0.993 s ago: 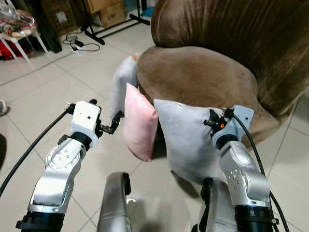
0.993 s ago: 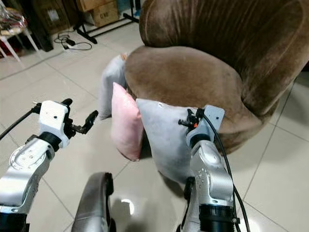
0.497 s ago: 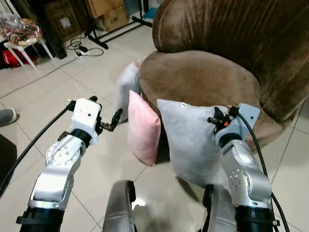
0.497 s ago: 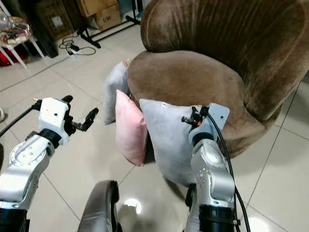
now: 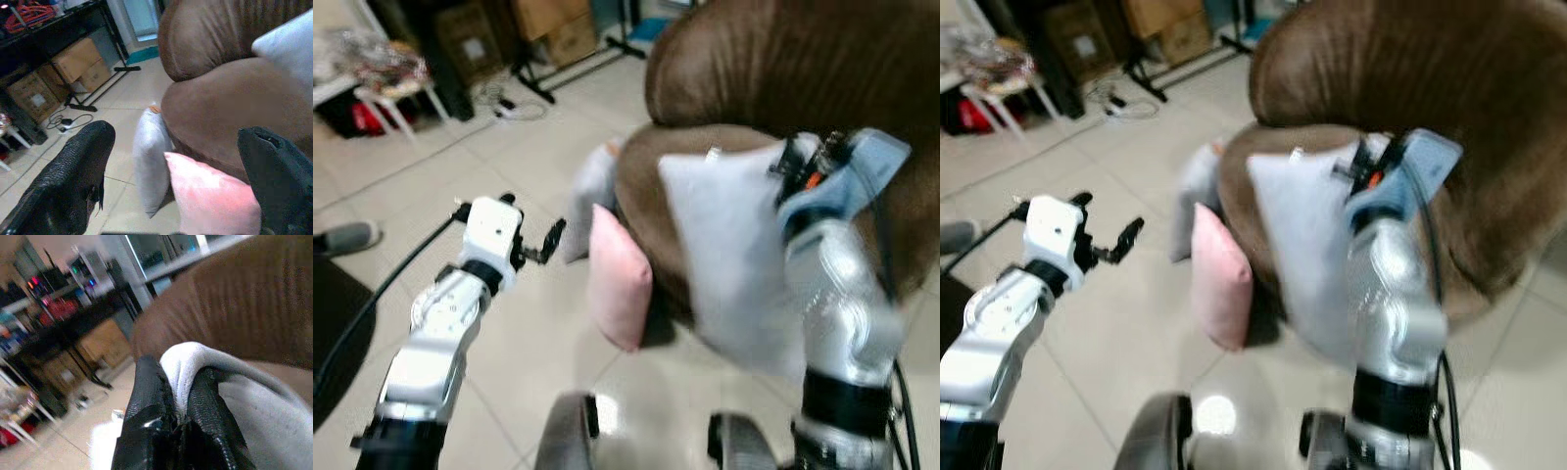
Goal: Move the pillow to the sofa from floor
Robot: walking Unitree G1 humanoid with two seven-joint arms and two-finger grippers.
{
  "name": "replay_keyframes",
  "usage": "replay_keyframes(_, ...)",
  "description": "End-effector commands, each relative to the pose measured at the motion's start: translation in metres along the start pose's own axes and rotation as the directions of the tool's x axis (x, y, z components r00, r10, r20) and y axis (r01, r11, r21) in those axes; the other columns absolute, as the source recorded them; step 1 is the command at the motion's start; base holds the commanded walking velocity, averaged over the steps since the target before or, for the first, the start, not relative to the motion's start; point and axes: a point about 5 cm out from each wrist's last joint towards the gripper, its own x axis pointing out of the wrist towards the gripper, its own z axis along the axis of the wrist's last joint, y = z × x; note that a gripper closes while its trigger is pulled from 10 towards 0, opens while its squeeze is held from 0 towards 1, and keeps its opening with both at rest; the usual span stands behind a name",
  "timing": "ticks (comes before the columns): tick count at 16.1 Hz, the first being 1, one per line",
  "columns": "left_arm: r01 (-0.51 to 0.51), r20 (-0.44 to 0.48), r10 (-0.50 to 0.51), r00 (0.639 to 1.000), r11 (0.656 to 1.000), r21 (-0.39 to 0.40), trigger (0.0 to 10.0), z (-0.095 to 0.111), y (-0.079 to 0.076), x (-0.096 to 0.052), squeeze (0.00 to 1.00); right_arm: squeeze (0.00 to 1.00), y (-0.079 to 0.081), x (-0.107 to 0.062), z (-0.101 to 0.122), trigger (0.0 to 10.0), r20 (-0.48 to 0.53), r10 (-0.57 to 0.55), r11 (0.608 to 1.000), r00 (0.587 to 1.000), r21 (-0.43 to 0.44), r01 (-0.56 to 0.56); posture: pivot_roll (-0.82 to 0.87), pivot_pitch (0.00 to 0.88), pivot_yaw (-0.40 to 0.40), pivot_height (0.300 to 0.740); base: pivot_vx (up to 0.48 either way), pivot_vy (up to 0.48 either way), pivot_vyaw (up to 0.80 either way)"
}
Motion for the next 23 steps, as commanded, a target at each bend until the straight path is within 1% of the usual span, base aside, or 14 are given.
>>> replay_keyframes(1,-0.015,0.008,0.015,1.0,1.0,0.013,10.0,0.002,0.003,-0.001,0.0,0.0,0.009,0.002,0.026,10.0,0.088,0.03,0.998,0.996,0.054,-0.035,-0.08,0.0,0.094,0.699,0.0,0.0,0.0)
replay_keyframes(2,-0.017,0.008,0.016,1.0,1.0,0.013,10.0,0.002,0.003,-0.001,0.0,0.0,0.009,0.004,0.029,10.0,0.092,0.033,0.998,0.995,0.055,-0.038,-0.08,0.0,0.094,0.709,0.0,0.0,0.0)
replay_keyframes(3,-0.017,0.008,0.017,1.0,1.0,0.013,10.0,0.001,0.003,-0.002,0.0,0.0,0.006,0.004,0.023,10.0,0.064,0.027,0.999,0.998,0.045,-0.03,-0.09,0.0,0.089,0.719,0.0,0.0,0.0)
replay_keyframes(5,-0.019,0.008,0.019,1.0,1.0,0.013,10.0,0.001,0.003,-0.002,0.0,0.0,0.001,0.0,0.004,10.0,-0.001,0.011,0.999,1.0,0.038,-0.011,-0.08,0.0,0.077,0.739,0.0,0.0,0.0)
replay_keyframes(7,-0.022,0.005,0.022,1.0,1.0,0.012,10.0,0.0,0.002,-0.003,0.0,0.0,-0.006,-0.006,-0.027,10.0,-0.107,-0.021,0.999,0.994,0.027,0.024,-0.07,0.0,0.073,0.74,0.0,0.0,0.0)
replay_keyframes(8,-0.022,0.004,0.022,1.0,1.0,0.013,10.0,-0.001,0.002,-0.004,0.0,0.0,-0.007,-0.007,-0.032,10.0,-0.125,-0.025,0.999,0.992,0.027,0.029,-0.07,0.0,0.074,0.74,0.0,0.0,0.0)
replay_keyframes(9,-0.021,0.002,0.021,1.0,1.0,0.014,10.0,-0.001,0.002,-0.004,0.0,0.0,-0.012,-0.01,-0.043,10.0,-0.158,-0.038,0.999,0.987,0.018,0.041,-0.07,0.0,0.074,0.74,0.0,0.0,0.0)
replay_keyframes(11,-0.015,-0.003,0.015,1.0,1.0,0.012,10.0,-0.001,0.003,-0.005,0.0,0.0,-0.026,-0.02,-0.064,10.0,-0.229,-0.083,0.996,0.97,-0.002,0.085,-0.08,0.0,0.087,0.74,0.0,0.0,0.0)
replay_keyframes(14,0.002,-0.016,-0.002,1.0,1.0,0.024,10.0,-0.002,0.002,-0.005,0.0,0.0,-0.04,-0.03,-0.072,10.0,-0.239,-0.138,0.99,0.961,-0.013,0.139,-0.09,0.0,0.111,0.74,0.0,0.0,0.0)
replay_keyframes(17,0.016,-0.021,-0.016,1.0,1.0,0.026,10.0,-0.002,0.0,-0.004,0.0,0.0,-0.046,-0.039,-0.076,10.0,-0.235,-0.166,0.986,0.958,-0.006,0.17,-0.1,0.0,0.12,0.74,0.0,0.0,0.0)
replay_keyframes(19,0.002,-0.037,-0.001,0.999,1.0,0.024,10.0,-0.005,0.0,-0.006,0.0,0.0,-0.045,-0.043,-0.077,10.0,-0.237,-0.161,0.986,0.958,-0.004,0.165,-0.09,0.0,0.114,0.74,0.0,0.0,0.0)
replay_keyframes(21,-0.043,-0.045,0.045,0.998,0.998,0.045,10.0,-0.008,0.003,-0.01,0.0,0.0,-0.038,-0.044,-0.077,10.0,-0.239,-0.112,0.994,0.965,-0.011,0.113,-0.09,0.0,0.106,0.74,0.0,0.0,0.0)
replay_keyframes(22,-0.069,-0.008,0.07,0.998,0.995,0.074,10.0,-0.006,0.005,-0.011,0.0,0.0,-0.032,-0.043,-0.077,10.0,-0.236,-0.074,0.997,0.969,-0.03,0.069,-0.08,0.0,0.103,0.74,0.0,0.0,0.0)
replay_keyframes(23,-0.091,0.031,0.09,0.996,0.994,0.067,10.0,-0.002,0.007,-0.011,0.0,0.0,-0.023,-0.042,-0.079,10.0,-0.245,-0.011,0.997,0.969,-0.075,-0.007,-0.08,0.0,0.101,0.74,0.0,0.0,0.0)
